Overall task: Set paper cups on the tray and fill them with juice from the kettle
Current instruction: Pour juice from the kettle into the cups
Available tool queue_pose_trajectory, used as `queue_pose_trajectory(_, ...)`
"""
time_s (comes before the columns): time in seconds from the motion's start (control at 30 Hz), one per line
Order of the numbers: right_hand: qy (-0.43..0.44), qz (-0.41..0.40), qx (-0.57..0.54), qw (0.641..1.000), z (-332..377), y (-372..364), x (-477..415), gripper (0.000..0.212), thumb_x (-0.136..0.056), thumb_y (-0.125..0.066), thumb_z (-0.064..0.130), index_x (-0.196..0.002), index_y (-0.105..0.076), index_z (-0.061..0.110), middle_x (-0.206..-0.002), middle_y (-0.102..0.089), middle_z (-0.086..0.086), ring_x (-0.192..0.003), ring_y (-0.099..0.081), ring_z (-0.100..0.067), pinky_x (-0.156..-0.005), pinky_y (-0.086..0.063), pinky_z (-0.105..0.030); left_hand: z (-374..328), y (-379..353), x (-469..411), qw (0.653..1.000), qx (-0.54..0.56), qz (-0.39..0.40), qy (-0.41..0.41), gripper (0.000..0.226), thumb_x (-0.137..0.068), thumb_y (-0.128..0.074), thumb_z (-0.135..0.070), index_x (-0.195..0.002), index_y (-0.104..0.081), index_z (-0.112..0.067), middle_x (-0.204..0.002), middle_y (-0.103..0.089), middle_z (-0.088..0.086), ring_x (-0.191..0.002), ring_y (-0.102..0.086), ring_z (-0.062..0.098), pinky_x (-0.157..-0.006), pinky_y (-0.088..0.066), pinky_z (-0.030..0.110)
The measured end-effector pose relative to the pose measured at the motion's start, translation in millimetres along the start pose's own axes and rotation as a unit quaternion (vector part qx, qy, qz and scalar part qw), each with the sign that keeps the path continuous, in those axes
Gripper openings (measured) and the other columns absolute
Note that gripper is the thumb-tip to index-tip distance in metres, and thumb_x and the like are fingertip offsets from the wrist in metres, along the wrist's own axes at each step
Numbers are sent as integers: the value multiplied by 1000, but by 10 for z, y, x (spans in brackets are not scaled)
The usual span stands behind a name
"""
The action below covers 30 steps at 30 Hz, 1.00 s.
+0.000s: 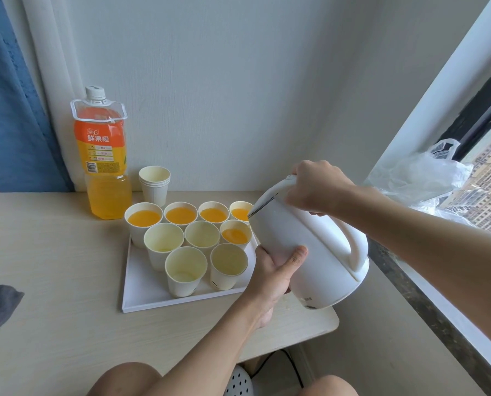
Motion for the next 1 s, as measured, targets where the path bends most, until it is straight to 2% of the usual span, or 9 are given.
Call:
queue_pose_trajectory(0.3, -8, -21, -24, 999, -46, 46, 47, 18, -75, -48, 13, -84, -63, 8, -53, -63, -6, -41, -58, -22, -57, -52, -27, -15, 109, -40, 999, -40, -18, -23, 92, -65, -85, -62, -136, -47, -19, -130, -70, -4, -121, -67, 17, -102, -55, 45)
queue_pose_trajectory(0.43, 11, -23, -32, 999, 26, 52, 53, 13, -75, -49, 12, -86, -56, 10, -55, -63, -6, -42, -59, -22, -56, -52, -28, -39, 182, -11, 998, -46, -29, -32, 94, -65, -86, -63, -137, -47, -18, -131, -69, -2, -122, -67, 19, -98, -56, 42)
queue_pose_trajectory(0.5, 25, -21, -36, 999, 106, 59, 61, 11, -76, -49, 13, -86, -50, 16, -55, -63, -5, -43, -59, -21, -54, -51, -26, -70, 241, 20, 998, -42, -40, -40, 94, -65, -86, -62, -138, -47, -18, -131, -69, -2, -121, -67, 18, -98, -56, 43)
queue_pose_trajectory(0.63, 49, -22, -43, 998, 282, 99, 71, 9, -75, -49, 10, -80, -49, 18, -56, -63, -6, -43, -59, -22, -51, -48, -24, -156, 373, 76, 996, -34, -61, -53, 92, -65, -87, -59, -137, -47, -18, -130, -70, -3, -120, -68, 17, -100, -56, 45)
queue_pose_trajectory(0.8, 76, -21, -36, 996, 515, 137, 63, 12, -75, -49, 10, -72, -47, 21, -52, -60, -4, -42, -57, -21, -49, -42, -21, -241, 512, 115, 994, -28, -80, -68, 93, -66, -87, -61, -137, -49, -15, -131, -70, 1, -120, -68, 20, -87, -55, 37)
queue_pose_trajectory(0.87, 82, -18, -32, 996, 598, 143, 53, 14, -75, -49, 10, -70, -45, 22, -52, -60, -4, -40, -56, -20, -49, -42, -21, -251, 556, 120, 994, -26, -84, -68, 93, -67, -87, -62, -138, -49, -15, -132, -69, 1, -121, -68, 21, -88, -55, 38)
queue_pose_trajectory(1.0, 83, -19, -21, 996, 715, 137, 18, 11, -74, -49, 10, -82, -57, 11, -53, -62, -6, -41, -56, -21, -52, -49, -24, -255, 604, 133, 994, -20, -89, -61, 94, -67, -86, -64, -138, -49, -16, -131, -70, -1, -121, -68, 20, -99, -57, 48)
Point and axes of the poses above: each hand's wrist, its own x-axis away from the middle knuckle, its own y-axis out of the back of the hand, z = x × y, the point moved 6 cm from there along -x, towards the middle knuckle
